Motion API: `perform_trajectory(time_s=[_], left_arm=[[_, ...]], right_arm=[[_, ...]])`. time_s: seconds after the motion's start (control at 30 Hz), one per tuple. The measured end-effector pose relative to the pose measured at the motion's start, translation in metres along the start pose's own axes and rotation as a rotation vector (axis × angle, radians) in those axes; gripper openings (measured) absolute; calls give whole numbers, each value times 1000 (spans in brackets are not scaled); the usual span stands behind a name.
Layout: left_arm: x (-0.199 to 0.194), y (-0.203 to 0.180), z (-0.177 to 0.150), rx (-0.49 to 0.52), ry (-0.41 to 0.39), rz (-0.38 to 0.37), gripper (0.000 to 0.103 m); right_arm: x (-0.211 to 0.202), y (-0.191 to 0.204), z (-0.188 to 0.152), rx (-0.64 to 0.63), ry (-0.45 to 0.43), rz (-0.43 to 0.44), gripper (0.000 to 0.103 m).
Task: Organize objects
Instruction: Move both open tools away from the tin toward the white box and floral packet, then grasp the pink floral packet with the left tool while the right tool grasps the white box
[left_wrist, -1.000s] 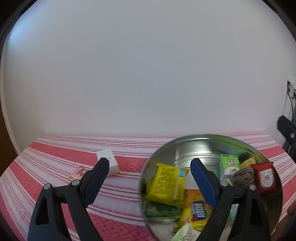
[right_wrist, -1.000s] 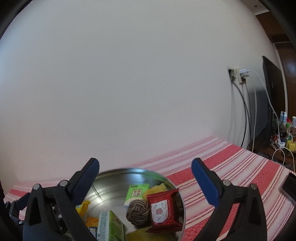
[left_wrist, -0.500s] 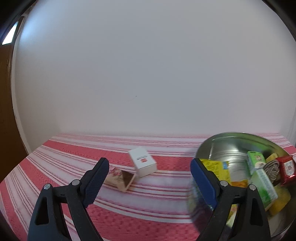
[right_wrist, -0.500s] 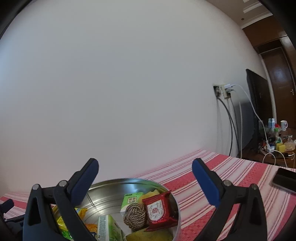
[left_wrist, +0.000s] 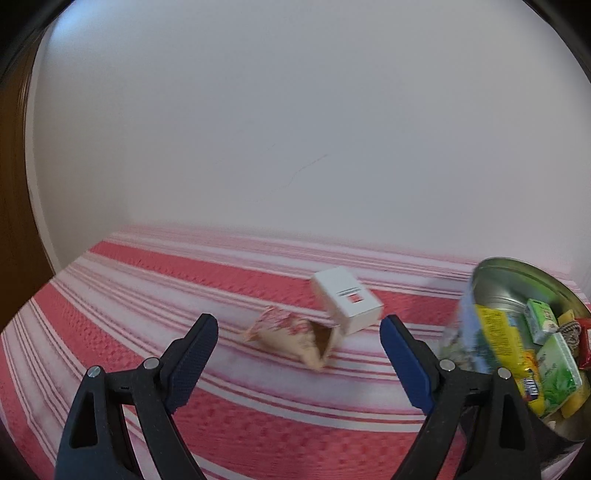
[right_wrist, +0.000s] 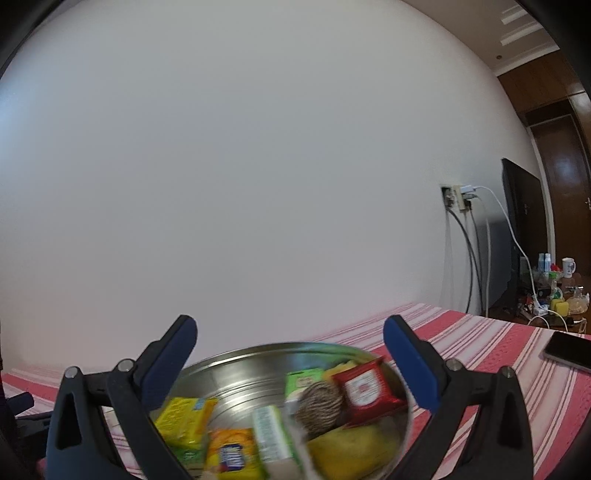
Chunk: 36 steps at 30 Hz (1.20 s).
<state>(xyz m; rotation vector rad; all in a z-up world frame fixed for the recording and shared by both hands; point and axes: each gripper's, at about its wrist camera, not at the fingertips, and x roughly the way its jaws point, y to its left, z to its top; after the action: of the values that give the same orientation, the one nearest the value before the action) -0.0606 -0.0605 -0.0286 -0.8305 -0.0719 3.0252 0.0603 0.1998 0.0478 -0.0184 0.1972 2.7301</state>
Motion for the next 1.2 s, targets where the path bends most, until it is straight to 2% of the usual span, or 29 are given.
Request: perform_trajectory(time_s=[0.33, 0.5, 0.67, 0.73, 0.8, 0.87, 0.9, 0.93, 0.97, 1.03, 1.1, 1.2], left_arm=[[39, 50, 4, -80, 154, -63, 91], [59, 38, 5, -26, 231, -93, 91], [87, 14, 7, 71, 324, -120, 91], [100, 10, 6, 88, 361, -108, 91], [106, 7, 9, 99, 361, -97, 91], [109, 7, 11, 94, 355, -79, 81], [108, 9, 12, 91, 345, -70, 63], [110, 14, 12, 90, 345, -81, 55], [111, 17, 12, 90, 346, -98, 54], [110, 22, 12, 109, 345, -112, 40], [109, 30, 13, 114, 339, -142, 39], [110, 52, 16, 115, 317, -66, 38]], right_arm=[[-5, 70, -13, -34, 77, 96, 103], [-3, 91, -18, -59, 109, 135, 103], [4, 91, -21, -59, 125, 143, 103], [9, 90, -21, -57, 134, 142, 103], [11, 90, -22, -59, 143, 143, 103], [13, 90, -22, -59, 149, 146, 103], [14, 90, -23, -60, 149, 146, 103], [17, 90, -22, -63, 148, 143, 103], [18, 91, -22, -66, 145, 142, 103], [21, 96, -24, -70, 149, 144, 103], [24, 103, -25, -73, 161, 153, 103], [29, 117, -28, -93, 170, 161, 103]])
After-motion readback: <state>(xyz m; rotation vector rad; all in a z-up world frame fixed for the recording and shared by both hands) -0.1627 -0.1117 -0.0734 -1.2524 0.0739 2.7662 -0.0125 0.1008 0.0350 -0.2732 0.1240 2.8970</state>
